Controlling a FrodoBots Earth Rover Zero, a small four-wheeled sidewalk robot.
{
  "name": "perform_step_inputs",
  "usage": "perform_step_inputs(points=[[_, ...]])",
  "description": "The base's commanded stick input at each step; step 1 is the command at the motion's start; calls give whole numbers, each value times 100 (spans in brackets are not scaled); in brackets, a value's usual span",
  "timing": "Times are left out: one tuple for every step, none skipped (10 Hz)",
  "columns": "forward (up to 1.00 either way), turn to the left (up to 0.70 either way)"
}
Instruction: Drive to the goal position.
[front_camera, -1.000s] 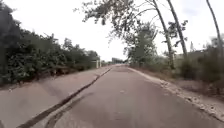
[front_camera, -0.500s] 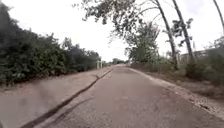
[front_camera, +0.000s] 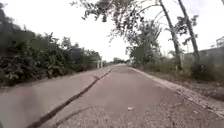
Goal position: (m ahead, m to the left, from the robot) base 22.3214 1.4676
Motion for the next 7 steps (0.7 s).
perform_step_inputs(points=[[85, 0], [85, 0], [85, 0], [85, 0], [85, -13], [85, -28], [85, -34]])
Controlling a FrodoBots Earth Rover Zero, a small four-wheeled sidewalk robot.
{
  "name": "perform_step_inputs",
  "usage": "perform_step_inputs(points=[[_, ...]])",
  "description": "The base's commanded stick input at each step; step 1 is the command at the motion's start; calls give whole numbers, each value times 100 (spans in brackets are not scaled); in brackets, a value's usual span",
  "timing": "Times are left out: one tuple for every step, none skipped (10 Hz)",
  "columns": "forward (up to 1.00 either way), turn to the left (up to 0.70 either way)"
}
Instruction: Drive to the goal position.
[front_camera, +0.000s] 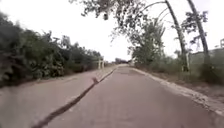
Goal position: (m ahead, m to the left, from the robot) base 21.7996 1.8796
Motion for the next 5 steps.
perform_step_inputs(points=[[85, -34], [85, -21], [85, 0], [85, 0], [85, 0]])
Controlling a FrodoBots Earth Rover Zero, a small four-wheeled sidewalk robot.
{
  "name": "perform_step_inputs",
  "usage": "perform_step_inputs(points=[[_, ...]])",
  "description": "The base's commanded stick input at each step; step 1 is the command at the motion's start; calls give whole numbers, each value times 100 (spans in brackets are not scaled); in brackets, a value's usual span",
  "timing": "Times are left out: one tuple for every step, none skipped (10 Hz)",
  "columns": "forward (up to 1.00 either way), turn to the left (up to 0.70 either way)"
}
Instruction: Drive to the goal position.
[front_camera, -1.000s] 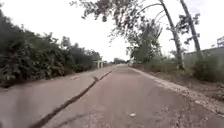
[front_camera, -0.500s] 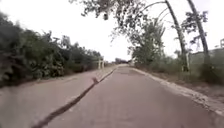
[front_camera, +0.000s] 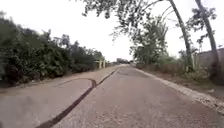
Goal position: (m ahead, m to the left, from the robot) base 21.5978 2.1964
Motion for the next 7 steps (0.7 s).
perform_step_inputs(points=[[85, 0], [85, 0], [85, 0], [85, 0], [85, 0], [85, 0], [85, 0]])
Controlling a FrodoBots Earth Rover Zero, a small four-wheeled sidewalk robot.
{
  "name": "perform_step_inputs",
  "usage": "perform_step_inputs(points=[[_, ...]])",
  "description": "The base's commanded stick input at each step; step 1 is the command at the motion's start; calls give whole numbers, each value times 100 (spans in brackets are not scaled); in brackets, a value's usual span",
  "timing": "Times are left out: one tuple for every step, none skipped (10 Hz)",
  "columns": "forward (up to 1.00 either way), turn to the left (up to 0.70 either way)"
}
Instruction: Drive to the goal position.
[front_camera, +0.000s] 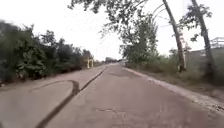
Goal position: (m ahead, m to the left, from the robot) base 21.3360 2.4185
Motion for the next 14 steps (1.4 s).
perform_step_inputs(points=[[85, 0], [85, 0], [85, 0], [85, 0], [85, 0], [85, 0], [85, 0], [85, 0], [85, 0], [85, 0], [85, 0], [85, 0], [85, 0], [85, 0]])
